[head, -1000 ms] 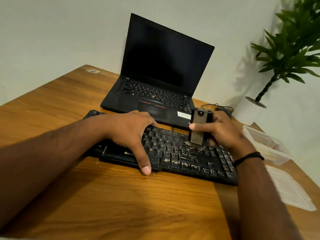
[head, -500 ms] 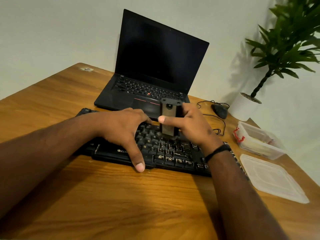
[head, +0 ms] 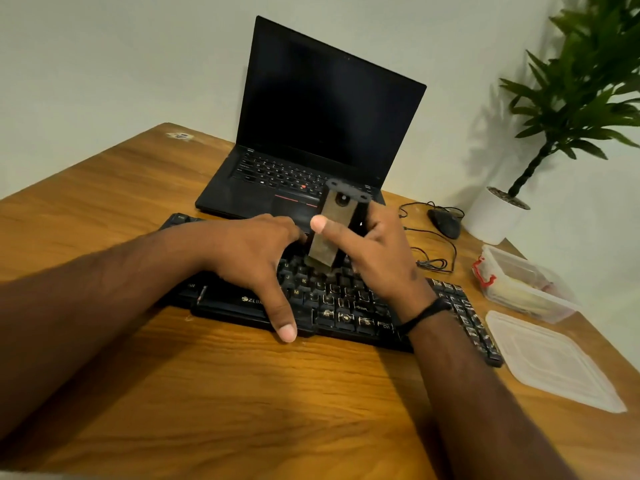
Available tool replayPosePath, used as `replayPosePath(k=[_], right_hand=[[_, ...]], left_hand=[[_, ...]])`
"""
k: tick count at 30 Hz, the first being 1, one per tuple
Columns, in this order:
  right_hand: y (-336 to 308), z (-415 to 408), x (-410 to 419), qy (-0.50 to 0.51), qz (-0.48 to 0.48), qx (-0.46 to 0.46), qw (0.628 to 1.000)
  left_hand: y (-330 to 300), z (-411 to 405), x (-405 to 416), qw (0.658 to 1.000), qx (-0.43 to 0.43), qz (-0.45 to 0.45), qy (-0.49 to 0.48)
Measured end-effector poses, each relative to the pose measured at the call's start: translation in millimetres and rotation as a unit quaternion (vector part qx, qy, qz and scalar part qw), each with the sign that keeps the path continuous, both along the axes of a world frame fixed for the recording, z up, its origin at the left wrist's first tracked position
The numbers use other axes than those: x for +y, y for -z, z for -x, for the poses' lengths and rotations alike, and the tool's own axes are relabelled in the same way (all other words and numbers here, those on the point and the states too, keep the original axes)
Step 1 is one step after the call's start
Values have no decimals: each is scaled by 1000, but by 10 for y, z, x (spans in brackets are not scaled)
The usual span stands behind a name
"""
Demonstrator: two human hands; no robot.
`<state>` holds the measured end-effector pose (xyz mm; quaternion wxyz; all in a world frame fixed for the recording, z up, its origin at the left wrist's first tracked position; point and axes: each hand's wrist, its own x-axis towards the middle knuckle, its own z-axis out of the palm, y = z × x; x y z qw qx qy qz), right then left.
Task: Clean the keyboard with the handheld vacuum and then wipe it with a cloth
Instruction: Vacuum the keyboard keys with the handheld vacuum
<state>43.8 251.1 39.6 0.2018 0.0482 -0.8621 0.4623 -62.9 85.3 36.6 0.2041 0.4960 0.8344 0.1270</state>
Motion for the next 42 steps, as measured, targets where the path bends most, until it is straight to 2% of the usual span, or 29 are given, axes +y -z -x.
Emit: replayPosePath(k=[3, 5, 10, 14, 17, 20, 22, 26, 31, 35, 37, 40, 42], right_hand=[[-39, -16, 80, -22, -29, -111, 993], [-98, -40, 159, -19, -21, -139, 990], [-24, -76, 160, -15, -20, -59, 998], [-79, -50, 223, 24, -34, -143, 989], [-117, -49, 285, 65, -126, -120, 983], [-64, -89, 257, 46, -67, -64, 995], [-48, -93, 252, 38, -34, -79, 996], [-102, -90, 423, 79, -76, -135, 985], [-94, -173, 400, 116, -62, -64, 989], [-136, -153, 457, 114, -68, -134, 982], [-172, -195, 485, 122, -84, -120, 982], [-151, -235, 462, 152, -86, -49, 983], [-142, -226, 462, 143, -85, -101, 981]], left_hand=[[-21, -27, 15, 1000, 1, -7, 0], [-20, -36, 24, 1000, 6, -16, 7], [-20, -38, 28, 1000, -1, -19, 8], [-1, -12, 34, 1000, 5, -16, 13], [11, 7, 34, 1000, -5, -25, 16], [2, -14, 30, 1000, 1, -14, 13], [-2, -25, 30, 1000, 7, -9, 10], [-8, -18, 24, 1000, -2, -13, 8], [4, -14, 15, 1000, -4, -15, 7], [-3, -26, 18, 1000, -3, -14, 7], [3, -31, 19, 1000, -4, -15, 9], [-2, -26, 15, 1000, -5, -16, 7], [-4, -25, 15, 1000, -3, -15, 8]])
